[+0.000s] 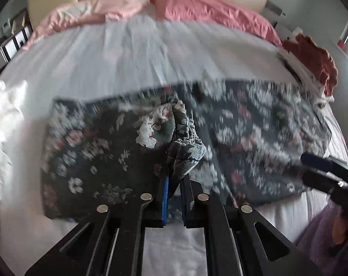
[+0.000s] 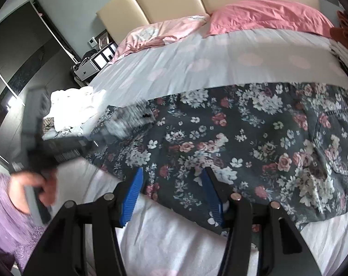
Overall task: Fold clothes
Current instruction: 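Fold the leg end over toward the waistband with the left tool while the right tool presses nearby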
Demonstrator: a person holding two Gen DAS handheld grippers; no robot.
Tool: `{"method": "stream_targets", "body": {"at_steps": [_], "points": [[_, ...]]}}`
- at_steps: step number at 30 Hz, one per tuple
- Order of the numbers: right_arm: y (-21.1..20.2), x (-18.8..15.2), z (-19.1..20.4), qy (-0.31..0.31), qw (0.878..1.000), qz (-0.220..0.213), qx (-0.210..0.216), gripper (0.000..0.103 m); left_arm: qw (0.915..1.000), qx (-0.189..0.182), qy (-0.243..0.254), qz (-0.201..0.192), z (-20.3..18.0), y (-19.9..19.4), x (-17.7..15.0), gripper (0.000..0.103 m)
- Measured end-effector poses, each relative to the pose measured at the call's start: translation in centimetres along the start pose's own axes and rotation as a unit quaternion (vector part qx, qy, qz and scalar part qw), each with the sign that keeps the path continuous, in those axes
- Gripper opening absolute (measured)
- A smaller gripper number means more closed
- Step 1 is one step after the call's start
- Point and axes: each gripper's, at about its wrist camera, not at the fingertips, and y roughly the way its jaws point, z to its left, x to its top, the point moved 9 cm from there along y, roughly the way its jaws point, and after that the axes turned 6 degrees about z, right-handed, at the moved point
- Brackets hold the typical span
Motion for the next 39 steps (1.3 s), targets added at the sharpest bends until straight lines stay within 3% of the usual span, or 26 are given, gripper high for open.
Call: {"method": "stream_targets", "body": {"at_steps": [3,7,10,12,16,18,21,23,26,27,33,39], "points": [[0.4,-0.1,-0.2,0.004,1.0,0.008,-0.001,0.052,0.9999,-0.003,-0.008,0.01,0.2,0.8,-1.0,0.017],[1.1,-0.3,0.3,-0.006,1.0,0.021,-0.002,0.052,0.9998,-0.001,-0.016,-0.014,0.6,0.4,-1.4,0.032],[1.4,-0.6,0.8,-0.015,0.999,0.03,-0.005,0.052,0.9993,-0.011,-0.02,-0.031,0.4,-0.7,-1.4,0.033],[1.4,-0.7,1.0,-0.015,0.999,0.033,-0.006,0.052,0.9989,-0.018,0.001,-0.044,-0.6,-1.6,-1.2,0.034],[1.5,-0.1,1.9,-0.017,0.999,0.047,-0.011,0.052,0.9962,-0.006,0.047,-0.073,-1.5,-3.5,-1.1,0.051],[1.7,0.6,2.5,-0.025,0.998,0.05,-0.017,0.051,0.9964,0.002,0.042,-0.073,-1.2,-3.2,-0.7,0.051],[2.6,2.0,3.1,-0.023,0.998,0.052,-0.028,0.046,0.9975,-0.014,0.024,-0.065,-0.6,-2.3,-0.2,0.05],[3.7,3.0,3.3,-0.013,0.998,0.055,-0.026,0.04,0.9976,-0.026,0.018,-0.062,-0.5,-1.7,0.1,0.043],[5.4,3.8,3.6,0.003,0.998,0.064,-0.01,0.039,0.998,-0.025,0.018,-0.054,-0.5,-0.5,0.4,0.037],[5.9,3.8,3.6,0.005,0.998,0.069,-0.007,0.039,0.9984,-0.026,0.016,-0.048,-0.4,0.0,0.5,0.029],[8.6,3.4,3.9,0.01,0.995,0.1,0.007,0.034,0.9979,-0.064,0.006,-0.008,-0.5,1.1,-0.5,0.016],[10.8,4.1,5.3,0.016,0.991,0.122,0.045,0.035,0.9964,-0.08,0.002,0.026,-0.2,1.5,-2.5,0.015]]}}
